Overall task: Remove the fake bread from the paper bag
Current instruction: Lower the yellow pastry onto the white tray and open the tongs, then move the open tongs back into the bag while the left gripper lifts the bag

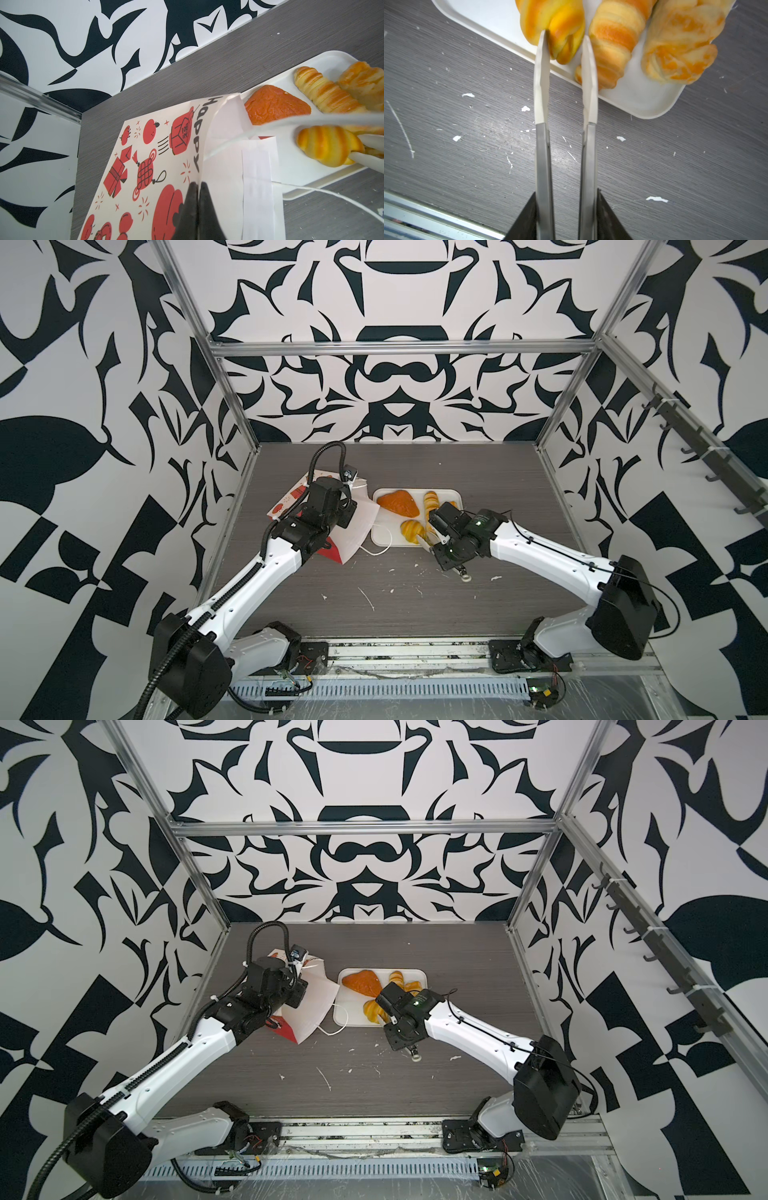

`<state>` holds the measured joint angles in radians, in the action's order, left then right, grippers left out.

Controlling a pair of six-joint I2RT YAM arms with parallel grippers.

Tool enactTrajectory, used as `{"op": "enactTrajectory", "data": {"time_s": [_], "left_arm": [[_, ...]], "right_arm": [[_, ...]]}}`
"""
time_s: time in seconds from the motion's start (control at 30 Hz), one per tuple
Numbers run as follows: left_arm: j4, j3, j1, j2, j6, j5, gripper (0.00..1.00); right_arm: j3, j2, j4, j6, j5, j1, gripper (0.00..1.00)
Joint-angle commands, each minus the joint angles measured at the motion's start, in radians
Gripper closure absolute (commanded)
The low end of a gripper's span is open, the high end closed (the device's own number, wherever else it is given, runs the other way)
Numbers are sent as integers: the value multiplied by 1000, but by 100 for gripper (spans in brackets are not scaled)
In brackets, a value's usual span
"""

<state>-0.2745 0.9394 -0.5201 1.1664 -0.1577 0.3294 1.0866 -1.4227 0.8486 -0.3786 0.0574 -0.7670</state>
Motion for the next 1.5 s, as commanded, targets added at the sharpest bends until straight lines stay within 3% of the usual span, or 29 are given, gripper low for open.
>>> {"op": "enactTrajectory", "data": {"time_s": [0.0, 0.4, 0.57, 0.8, 0.93, 1.17, 1.47], "left_arm": [[-3, -18, 6, 1, 9, 0, 100], [-4, 12, 8, 40, 11, -31, 100], [-6, 20, 8, 49, 12, -54, 100], [-14, 41, 8, 67, 7, -79, 100], [-27, 58, 8, 75, -2, -88, 100], [-102, 125, 7, 100, -17, -50, 100], [-297, 351, 3, 267, -13, 48, 100]], "right_arm": [[-14, 77, -43, -27, -15, 23, 56], [39, 225, -47, -20, -8, 32, 58], [78, 243, -125, 6, -110, 10, 67], [207, 76, -243, 52, -170, -136, 68], [204, -31, -387, 36, -261, -140, 69], [298, -239, -452, 22, -370, -142, 70], [358, -339, -502, -38, -509, -147, 71]]}}
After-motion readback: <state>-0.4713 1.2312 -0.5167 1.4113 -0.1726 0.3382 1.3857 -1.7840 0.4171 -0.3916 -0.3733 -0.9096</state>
